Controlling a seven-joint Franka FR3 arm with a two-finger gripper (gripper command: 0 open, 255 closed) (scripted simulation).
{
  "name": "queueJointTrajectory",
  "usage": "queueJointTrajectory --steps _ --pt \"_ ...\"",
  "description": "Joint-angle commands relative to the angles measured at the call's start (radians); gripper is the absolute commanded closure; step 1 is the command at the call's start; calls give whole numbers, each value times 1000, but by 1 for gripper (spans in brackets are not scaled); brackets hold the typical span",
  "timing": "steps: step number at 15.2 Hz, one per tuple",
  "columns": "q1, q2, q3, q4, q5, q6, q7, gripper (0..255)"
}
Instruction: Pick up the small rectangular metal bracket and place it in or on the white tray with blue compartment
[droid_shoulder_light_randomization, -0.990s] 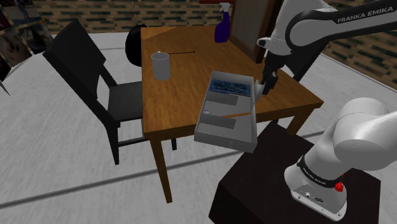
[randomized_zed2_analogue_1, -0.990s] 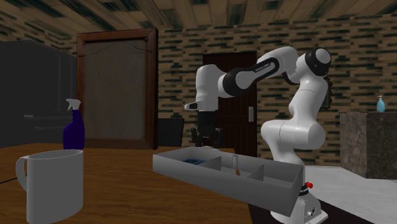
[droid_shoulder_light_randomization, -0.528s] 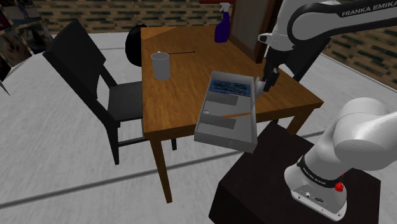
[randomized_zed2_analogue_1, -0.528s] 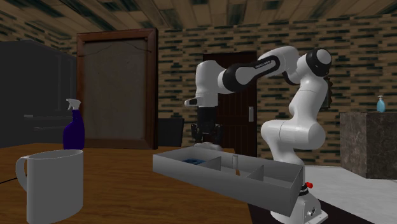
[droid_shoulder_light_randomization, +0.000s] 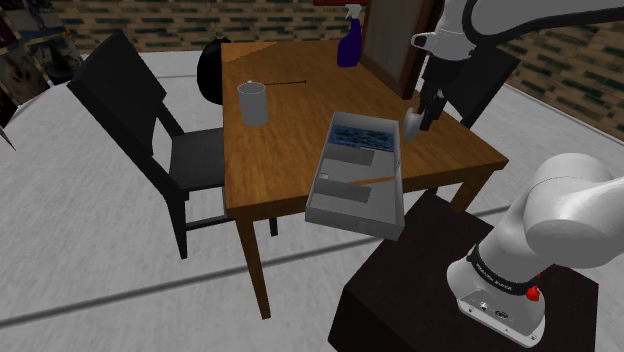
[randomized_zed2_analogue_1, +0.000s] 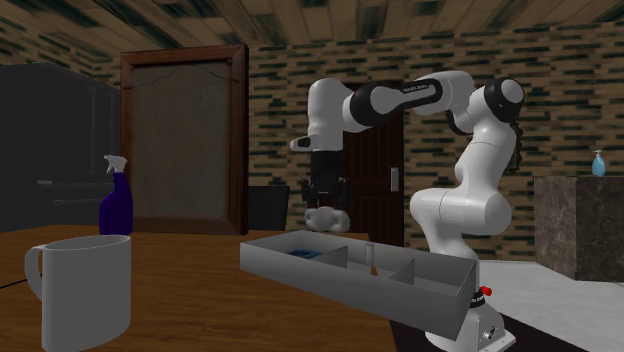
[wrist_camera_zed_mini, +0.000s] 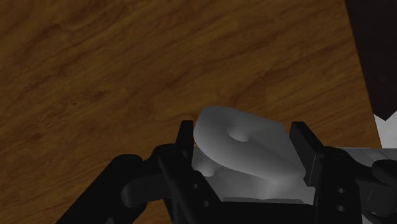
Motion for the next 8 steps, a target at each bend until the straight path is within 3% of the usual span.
queueJointTrajectory --steps 1,8 --pt "2 -3 5 25 5 -28 -1 255" --pt "9 -6 23 116 20 -122 -4 255"
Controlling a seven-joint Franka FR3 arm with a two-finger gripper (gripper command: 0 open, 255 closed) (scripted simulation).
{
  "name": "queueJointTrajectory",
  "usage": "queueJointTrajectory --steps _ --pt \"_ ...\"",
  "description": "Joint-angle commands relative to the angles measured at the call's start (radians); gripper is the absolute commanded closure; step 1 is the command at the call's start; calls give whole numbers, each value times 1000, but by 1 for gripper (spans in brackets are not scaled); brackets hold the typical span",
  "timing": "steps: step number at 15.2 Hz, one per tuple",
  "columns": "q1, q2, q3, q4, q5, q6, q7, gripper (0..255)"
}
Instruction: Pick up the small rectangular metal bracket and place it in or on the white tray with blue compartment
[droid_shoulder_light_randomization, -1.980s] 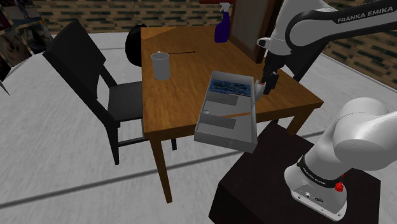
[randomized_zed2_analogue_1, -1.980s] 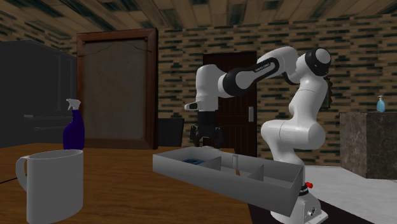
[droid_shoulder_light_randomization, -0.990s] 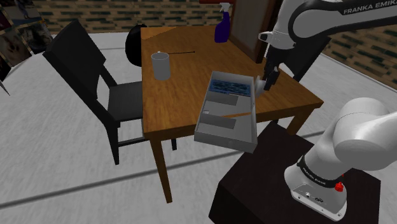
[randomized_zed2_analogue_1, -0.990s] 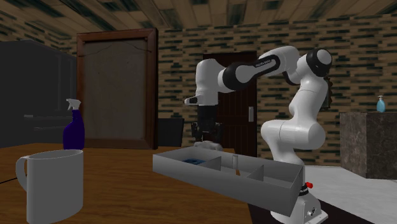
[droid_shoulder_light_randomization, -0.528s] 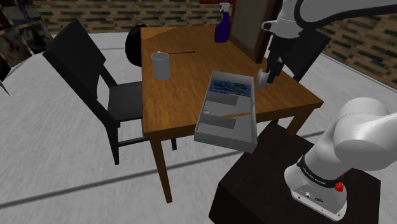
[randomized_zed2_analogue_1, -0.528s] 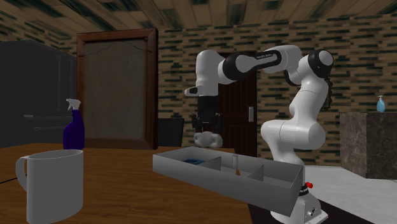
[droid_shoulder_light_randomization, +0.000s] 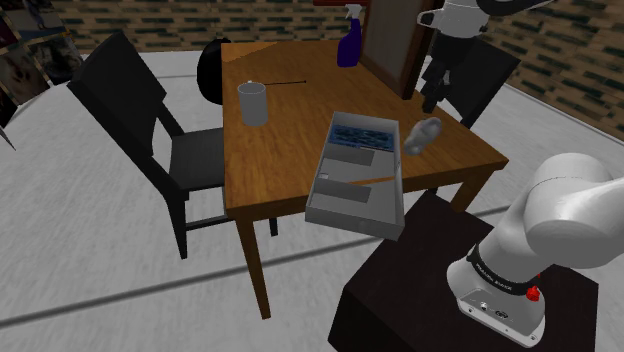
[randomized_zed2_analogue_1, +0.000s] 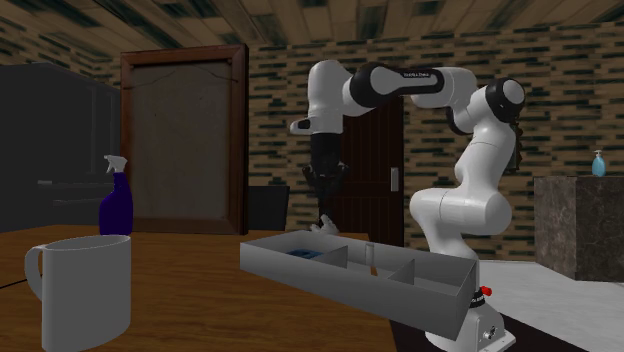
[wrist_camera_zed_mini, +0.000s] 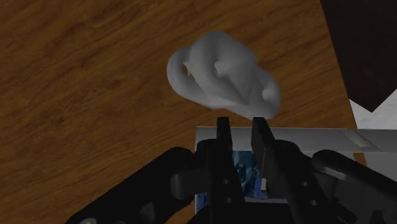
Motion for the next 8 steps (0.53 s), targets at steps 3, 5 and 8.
queueJointTrajectory --steps 3,5,8 --pt "4 4 7 49 7 -46 -2 255" --pt "3 3 6 37 6 -34 -1 0" --pt "-39 -265 -28 -210 -133 144 -143 0"
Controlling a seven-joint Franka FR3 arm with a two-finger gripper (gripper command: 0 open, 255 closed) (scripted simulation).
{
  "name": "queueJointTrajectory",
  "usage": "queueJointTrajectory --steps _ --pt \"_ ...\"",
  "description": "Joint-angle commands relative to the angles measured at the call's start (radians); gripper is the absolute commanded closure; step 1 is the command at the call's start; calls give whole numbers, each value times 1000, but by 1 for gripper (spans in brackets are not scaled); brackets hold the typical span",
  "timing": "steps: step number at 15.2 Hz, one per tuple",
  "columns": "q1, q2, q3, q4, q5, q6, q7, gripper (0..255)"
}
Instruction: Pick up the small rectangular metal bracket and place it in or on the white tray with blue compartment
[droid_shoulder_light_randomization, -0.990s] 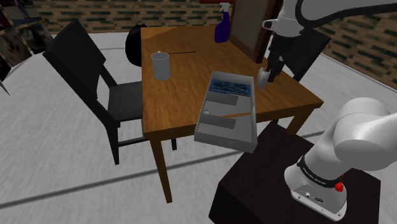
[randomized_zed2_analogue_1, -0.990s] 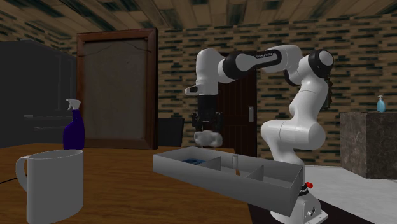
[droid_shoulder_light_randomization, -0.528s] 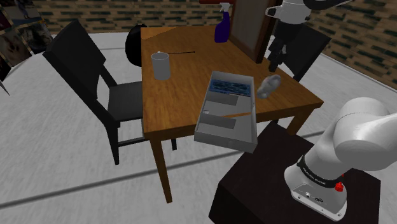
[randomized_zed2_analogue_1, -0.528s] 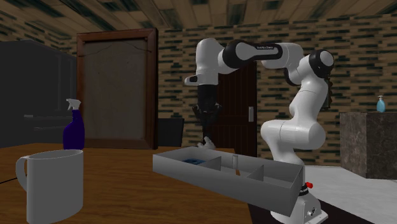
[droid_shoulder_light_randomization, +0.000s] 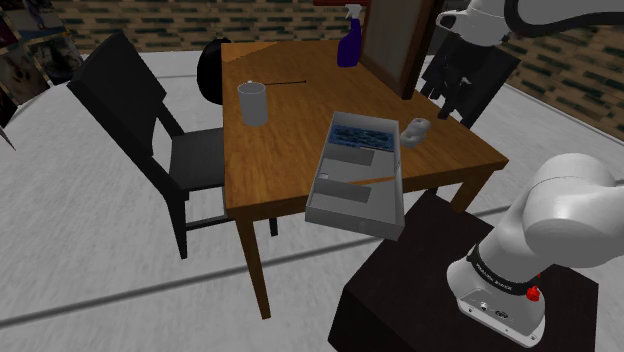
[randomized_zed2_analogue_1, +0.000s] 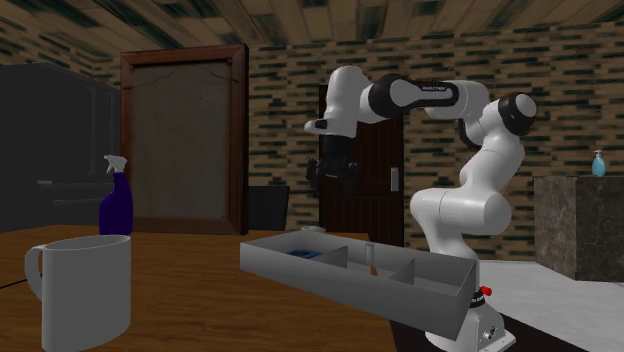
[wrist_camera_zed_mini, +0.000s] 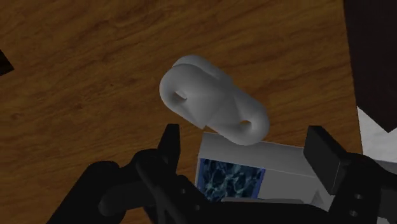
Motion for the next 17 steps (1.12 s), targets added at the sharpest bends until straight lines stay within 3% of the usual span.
queueJointTrajectory --steps 1,4,5,12,17 --pt "-34 -168 -44 -151 -98 119 -107 0" --pt "-130 -410 -203 -354 -270 289 -324 0" --pt "-143 -429 -224 -370 -287 305 -349 0" --pt "-149 -305 -297 -414 -365 470 -328 0" --pt "-149 -305 -297 -414 -365 470 -328 0"
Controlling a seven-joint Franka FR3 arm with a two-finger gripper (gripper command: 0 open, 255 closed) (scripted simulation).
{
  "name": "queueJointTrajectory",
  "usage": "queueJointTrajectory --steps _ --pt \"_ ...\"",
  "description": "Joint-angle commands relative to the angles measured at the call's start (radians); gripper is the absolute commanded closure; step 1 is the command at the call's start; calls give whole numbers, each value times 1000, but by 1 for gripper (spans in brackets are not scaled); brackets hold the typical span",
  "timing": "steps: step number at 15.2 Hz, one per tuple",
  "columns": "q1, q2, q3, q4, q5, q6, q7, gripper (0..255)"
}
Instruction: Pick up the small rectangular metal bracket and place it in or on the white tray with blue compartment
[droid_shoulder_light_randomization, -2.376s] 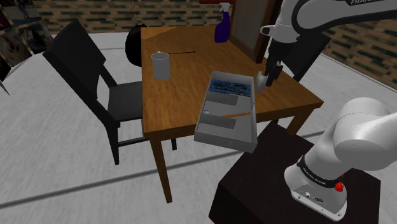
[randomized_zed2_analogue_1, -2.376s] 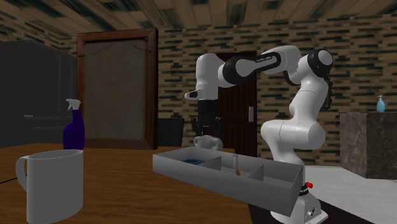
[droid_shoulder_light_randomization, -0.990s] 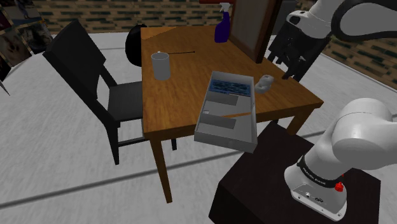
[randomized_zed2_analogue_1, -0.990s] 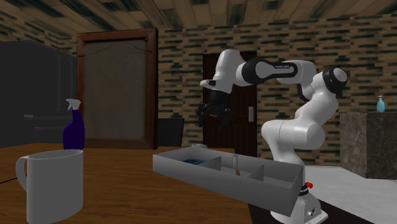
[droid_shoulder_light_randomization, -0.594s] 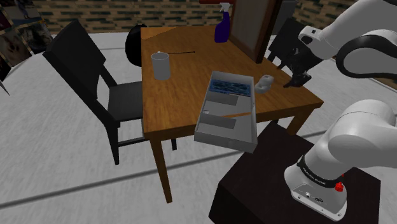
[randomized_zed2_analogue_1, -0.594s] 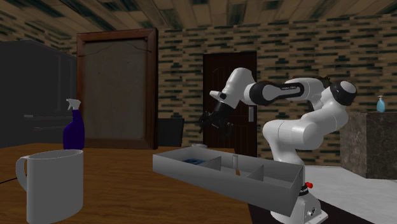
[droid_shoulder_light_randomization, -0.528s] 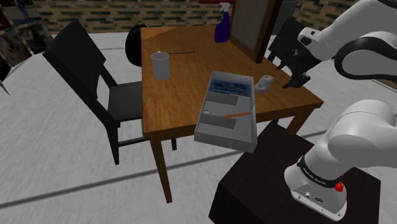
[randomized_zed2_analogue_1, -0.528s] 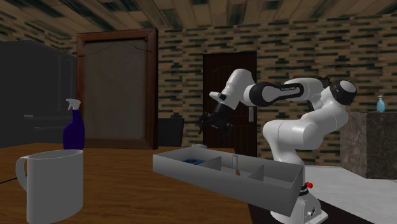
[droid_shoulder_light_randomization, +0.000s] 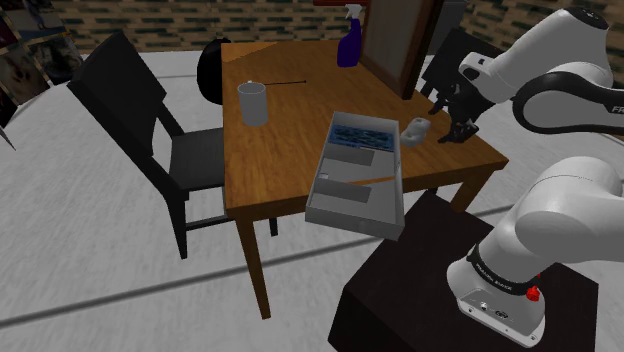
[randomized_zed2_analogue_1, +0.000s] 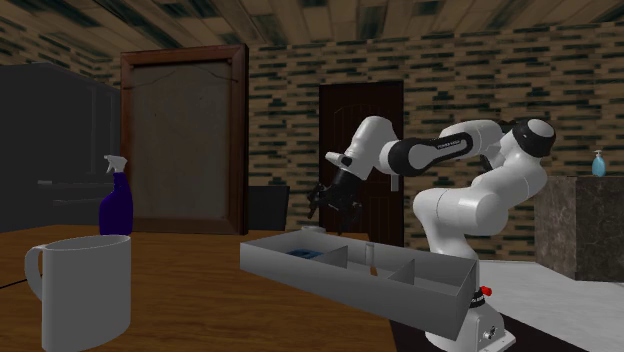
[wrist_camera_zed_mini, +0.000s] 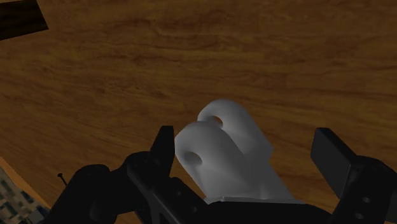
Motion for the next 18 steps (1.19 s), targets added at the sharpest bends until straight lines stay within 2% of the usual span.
queueJointTrajectory --steps 1,3,4,12,13,16,17,18 --pt "0 1 0 0 0 1 0 0" --pt "0 0 0 0 0 1 0 0" --pt "0 0 0 0 0 1 0 255" --pt "6 26 -9 5 -8 22 4 255" --pt "-4 3 3 -1 5 3 -4 255" --pt "13 -13 33 32 37 -41 -5 255" --pt "8 -9 24 26 28 -22 -6 255" --pt "8 -9 23 26 27 -22 -6 0"
